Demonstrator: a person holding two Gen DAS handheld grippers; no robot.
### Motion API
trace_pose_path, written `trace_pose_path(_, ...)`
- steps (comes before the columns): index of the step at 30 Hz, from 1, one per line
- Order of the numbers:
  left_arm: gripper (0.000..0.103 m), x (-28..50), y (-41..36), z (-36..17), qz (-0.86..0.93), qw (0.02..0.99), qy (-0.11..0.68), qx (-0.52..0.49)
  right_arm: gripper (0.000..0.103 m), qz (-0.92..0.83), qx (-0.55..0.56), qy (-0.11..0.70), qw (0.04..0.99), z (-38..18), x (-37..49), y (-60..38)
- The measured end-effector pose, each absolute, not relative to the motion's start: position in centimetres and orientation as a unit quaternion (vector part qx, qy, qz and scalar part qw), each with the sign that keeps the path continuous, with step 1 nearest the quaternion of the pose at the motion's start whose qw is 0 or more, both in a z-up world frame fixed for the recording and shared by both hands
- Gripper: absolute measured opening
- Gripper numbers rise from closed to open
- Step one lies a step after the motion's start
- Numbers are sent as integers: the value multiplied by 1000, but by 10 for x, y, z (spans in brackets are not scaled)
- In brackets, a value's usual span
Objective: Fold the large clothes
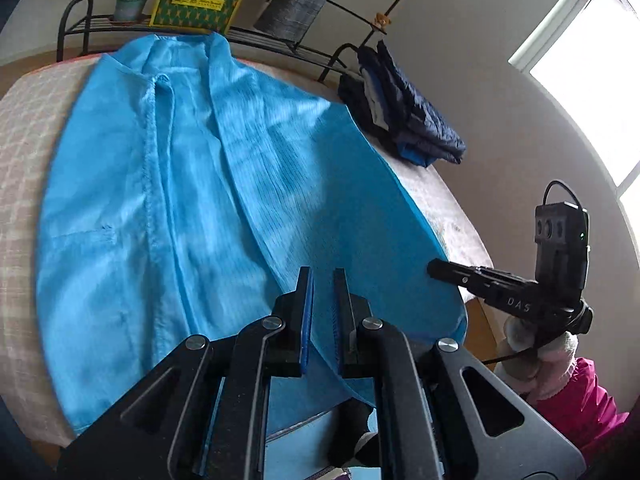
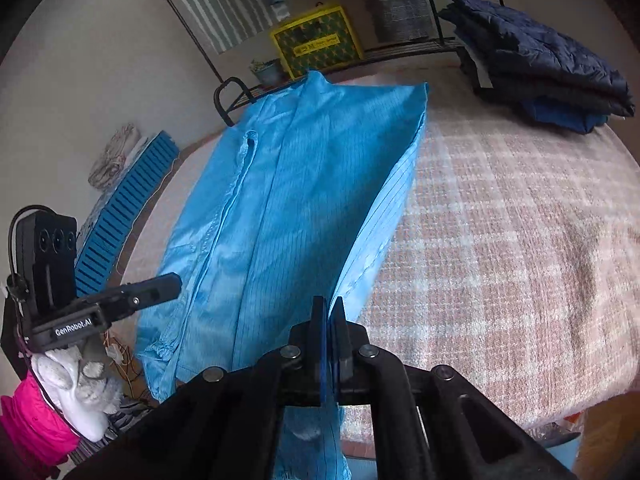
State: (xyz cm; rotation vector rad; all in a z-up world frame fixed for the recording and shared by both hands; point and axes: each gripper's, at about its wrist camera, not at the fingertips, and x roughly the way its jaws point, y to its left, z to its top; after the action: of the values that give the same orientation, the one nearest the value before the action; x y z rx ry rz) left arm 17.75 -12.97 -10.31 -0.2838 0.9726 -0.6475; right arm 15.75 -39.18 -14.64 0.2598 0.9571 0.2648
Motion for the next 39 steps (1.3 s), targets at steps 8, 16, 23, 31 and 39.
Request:
trace_pose_path(8,6,190,-24,-75,-223,860,410,-206,0,173,31,455,873,-140,172,-315)
trace_pose_path(16,6,193,37,-82,-174,862,397,-262,0,238,-89,486,836,-171,185,-208)
trace_pose_path(23,6,187,54,-92,-159,859,407,-267,0,272,-157,531,787,-222,184,-156)
trace_pose_path(31,6,187,47,-103,-159,856,423,-251,0,283,-87,533,793,-211,196,-170)
trace_pose_path(39,6,184,43,-120,-151,852,445,-232,0,253,-115,545,791,-223,189,-188)
